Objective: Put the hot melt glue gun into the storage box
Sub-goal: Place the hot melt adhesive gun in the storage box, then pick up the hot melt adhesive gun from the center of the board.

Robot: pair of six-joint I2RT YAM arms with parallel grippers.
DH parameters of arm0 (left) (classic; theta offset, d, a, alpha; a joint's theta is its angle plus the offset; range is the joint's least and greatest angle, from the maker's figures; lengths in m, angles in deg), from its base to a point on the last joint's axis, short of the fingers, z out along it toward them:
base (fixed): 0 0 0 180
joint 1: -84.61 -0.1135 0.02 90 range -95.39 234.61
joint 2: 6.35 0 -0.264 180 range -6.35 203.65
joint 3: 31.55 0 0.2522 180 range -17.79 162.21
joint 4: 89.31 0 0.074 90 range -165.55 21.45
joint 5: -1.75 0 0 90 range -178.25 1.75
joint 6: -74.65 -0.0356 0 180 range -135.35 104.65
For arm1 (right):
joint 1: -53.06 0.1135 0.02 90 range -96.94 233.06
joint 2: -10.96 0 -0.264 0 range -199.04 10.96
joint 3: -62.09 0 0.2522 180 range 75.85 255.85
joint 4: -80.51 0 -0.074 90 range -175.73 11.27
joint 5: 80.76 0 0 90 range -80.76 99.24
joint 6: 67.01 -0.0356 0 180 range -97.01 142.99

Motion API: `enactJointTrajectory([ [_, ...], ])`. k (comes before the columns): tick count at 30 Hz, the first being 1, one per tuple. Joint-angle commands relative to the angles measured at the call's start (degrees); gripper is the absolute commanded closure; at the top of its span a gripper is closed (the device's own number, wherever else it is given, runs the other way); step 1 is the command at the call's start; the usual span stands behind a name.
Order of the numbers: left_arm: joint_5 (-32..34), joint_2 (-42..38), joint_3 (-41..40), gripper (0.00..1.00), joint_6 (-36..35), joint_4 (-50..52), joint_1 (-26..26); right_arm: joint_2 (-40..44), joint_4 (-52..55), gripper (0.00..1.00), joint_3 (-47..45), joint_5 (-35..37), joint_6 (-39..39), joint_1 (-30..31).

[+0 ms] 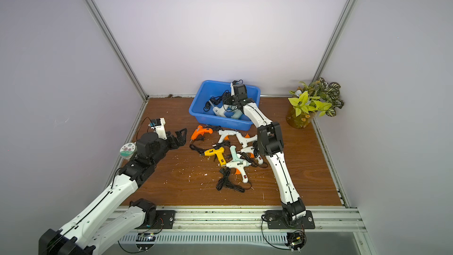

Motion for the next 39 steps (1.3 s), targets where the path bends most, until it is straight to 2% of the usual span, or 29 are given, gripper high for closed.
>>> enactJointTrajectory([
  [1,2.8,1.9,-1.0,0.00,-1.0,2.6,-0.5,10.8,-0.9,0.21,-3.9,3.9,1.6,0.2],
  [5,0.5,6.2,-2.1,0.01,-2.1,1.3,-2.2,18.1,-5.2,0.16,-14.8,5.9,1.6,0.4],
  [11,-4.8,13.8,-3.3,0.01,-5.3,-3.1,-4.2,33.3,-17.0,0.08,-38.0,8.0,0.5,0.4],
  [14,-5.5,17.2,-3.5,0.01,-7.4,-6.2,-4.4,40.9,-22.9,0.02,-49.1,9.4,-0.4,0.4],
  [20,-4.6,25.7,-0.8,0.05,-12.0,-10.1,-5.6,54.6,-29.9,0.01,-67.0,13.1,-1.8,0.4],
  [23,-3.8,30.7,2.8,0.12,-13.5,-8.9,-6.3,60.7,-31.0,0.01,-73.0,15.4,-1.4,0.5],
  [30,-7.2,42.3,14.1,0.24,-20.5,-1.7,-6.5,71.8,-31.0,0.01,-81.6,17.9,0.3,0.5],
  [39,-10.9,51.6,23.1,0.29,-24.9,4.1,-6.8,80.1,-31.5,0.01,-87.8,19.9,1.2,0.6],
])
